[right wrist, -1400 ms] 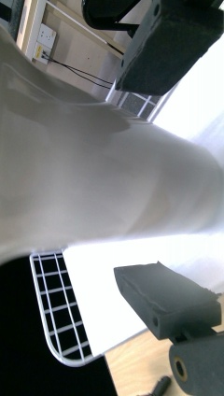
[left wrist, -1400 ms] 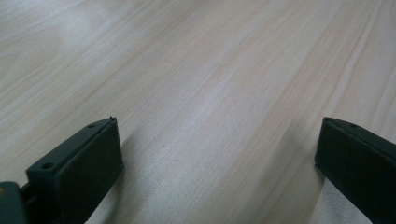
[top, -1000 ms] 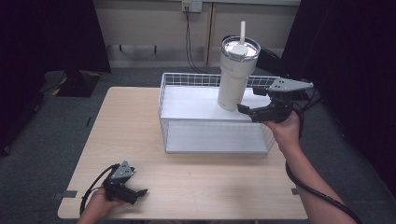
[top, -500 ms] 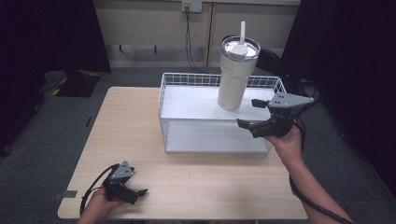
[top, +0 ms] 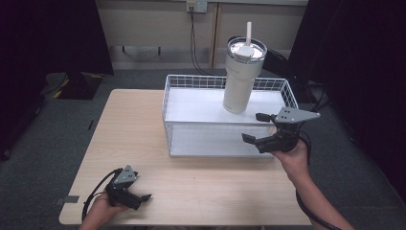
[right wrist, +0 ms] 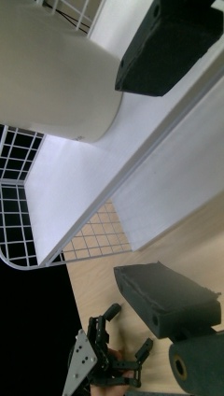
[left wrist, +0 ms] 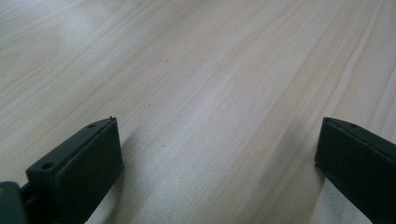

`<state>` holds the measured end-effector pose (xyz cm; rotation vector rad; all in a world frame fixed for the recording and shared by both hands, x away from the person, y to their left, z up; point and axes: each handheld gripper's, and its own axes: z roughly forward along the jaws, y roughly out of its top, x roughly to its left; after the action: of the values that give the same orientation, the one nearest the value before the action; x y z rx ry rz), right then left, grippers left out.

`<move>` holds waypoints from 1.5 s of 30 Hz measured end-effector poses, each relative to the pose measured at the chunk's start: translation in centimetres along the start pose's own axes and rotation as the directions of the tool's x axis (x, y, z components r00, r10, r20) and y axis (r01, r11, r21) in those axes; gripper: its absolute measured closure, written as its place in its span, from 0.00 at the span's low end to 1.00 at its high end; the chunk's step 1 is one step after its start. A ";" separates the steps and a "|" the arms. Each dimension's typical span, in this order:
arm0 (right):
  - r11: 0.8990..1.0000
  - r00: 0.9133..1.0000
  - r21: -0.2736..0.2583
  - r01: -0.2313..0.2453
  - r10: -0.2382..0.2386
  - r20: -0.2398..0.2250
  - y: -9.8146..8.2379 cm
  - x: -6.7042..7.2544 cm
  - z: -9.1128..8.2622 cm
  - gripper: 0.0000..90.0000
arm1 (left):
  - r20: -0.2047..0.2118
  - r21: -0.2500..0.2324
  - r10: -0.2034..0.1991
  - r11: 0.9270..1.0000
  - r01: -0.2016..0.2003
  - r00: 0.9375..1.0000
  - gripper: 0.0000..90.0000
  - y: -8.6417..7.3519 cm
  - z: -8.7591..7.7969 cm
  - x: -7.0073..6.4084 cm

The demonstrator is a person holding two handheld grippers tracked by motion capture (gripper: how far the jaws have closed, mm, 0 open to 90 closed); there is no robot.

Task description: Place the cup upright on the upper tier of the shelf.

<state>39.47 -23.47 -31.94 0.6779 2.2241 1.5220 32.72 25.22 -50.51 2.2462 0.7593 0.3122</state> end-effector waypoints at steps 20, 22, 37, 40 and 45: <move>0.999 0.999 0.031 -0.021 0.023 -0.050 -4.0 1.0 0.7 0.10 | 0.000 0.000 0.000 1.000 0.000 1.000 0.00 0.0 0.0 0.0; 0.999 0.998 0.034 -0.030 0.032 -0.054 -4.6 1.0 0.8 0.10 | 0.000 0.000 0.000 1.000 0.000 1.000 0.00 0.0 0.0 0.0; 0.996 0.997 0.068 -0.054 0.058 -0.060 -8.9 1.5 1.7 0.10 | 0.000 0.000 0.000 1.000 0.000 1.000 0.00 0.0 0.0 0.0; 0.995 0.996 0.076 -0.062 0.067 -0.064 -9.9 1.6 1.9 0.10 | 0.000 0.000 0.000 1.000 0.000 1.000 0.00 0.0 0.0 0.0; 0.994 0.995 0.088 -0.068 0.074 -0.068 -11.5 1.8 2.1 0.10 | 0.000 0.000 0.000 1.000 0.000 1.000 0.00 0.0 0.0 0.0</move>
<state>37.04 -24.29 -43.45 0.7470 2.3531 1.5143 32.72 25.22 -50.51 2.2467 0.7590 0.3119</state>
